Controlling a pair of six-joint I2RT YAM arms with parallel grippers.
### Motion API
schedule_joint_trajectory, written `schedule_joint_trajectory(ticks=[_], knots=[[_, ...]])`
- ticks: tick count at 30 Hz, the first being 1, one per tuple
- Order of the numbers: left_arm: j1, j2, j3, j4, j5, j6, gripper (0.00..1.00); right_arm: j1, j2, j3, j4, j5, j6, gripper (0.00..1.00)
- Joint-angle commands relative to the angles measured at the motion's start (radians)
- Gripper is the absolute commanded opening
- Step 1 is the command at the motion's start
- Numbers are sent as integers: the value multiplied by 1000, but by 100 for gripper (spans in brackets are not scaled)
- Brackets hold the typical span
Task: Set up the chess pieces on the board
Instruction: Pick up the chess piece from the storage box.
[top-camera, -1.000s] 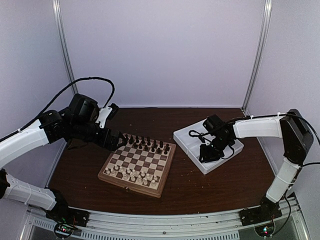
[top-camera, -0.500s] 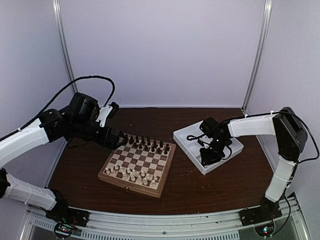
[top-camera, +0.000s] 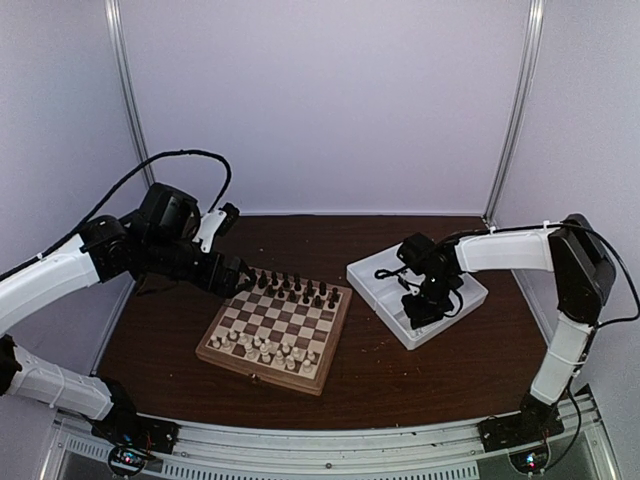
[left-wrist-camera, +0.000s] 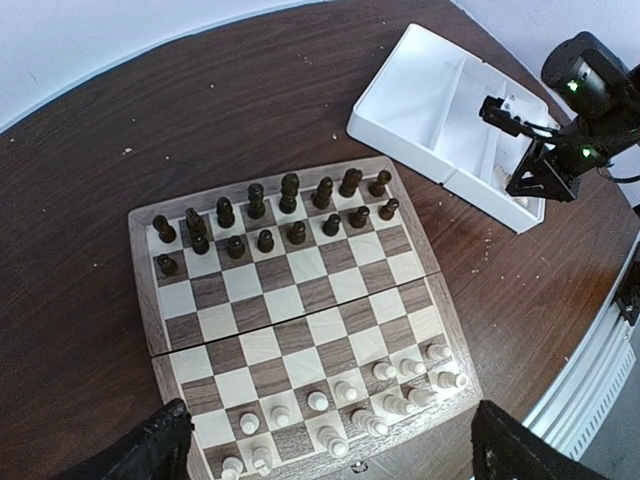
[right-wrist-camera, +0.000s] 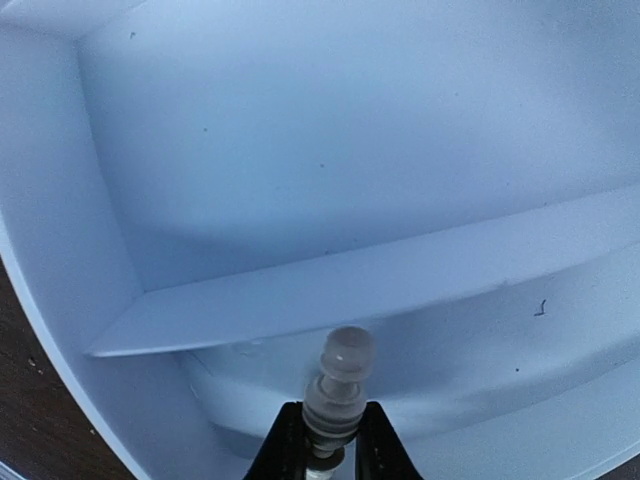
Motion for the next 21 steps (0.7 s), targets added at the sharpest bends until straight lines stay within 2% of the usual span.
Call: schedule_joint_trajectory(ticks=[1,7,11,15,16,17,19,21], knots=[[6,13,33,18,23,-6,98,6,-109,-12,65,-7,-7,15],[4,35,47,48,122,-30,96,6,-276,-94,242,-28,-14,15],[-58,64,37,149,149,-66,92,6,-400,-191,421,-94,5,14],[-130,99,26,297,125,-87,92,7,-522,-288,616,-193,118,14],[-145,110,22,342,117,-92,88,8,-550,-320,685,-221,158,14],[-160,125,23,378,104,-94,79,8,-582,-369,761,-247,198,15],[-205,166,50,422,61,-82,74,13,-634,-441,932,-281,268,15],[-256,216,88,457,33,-58,71,23,-668,-475,1028,-306,301,15]])
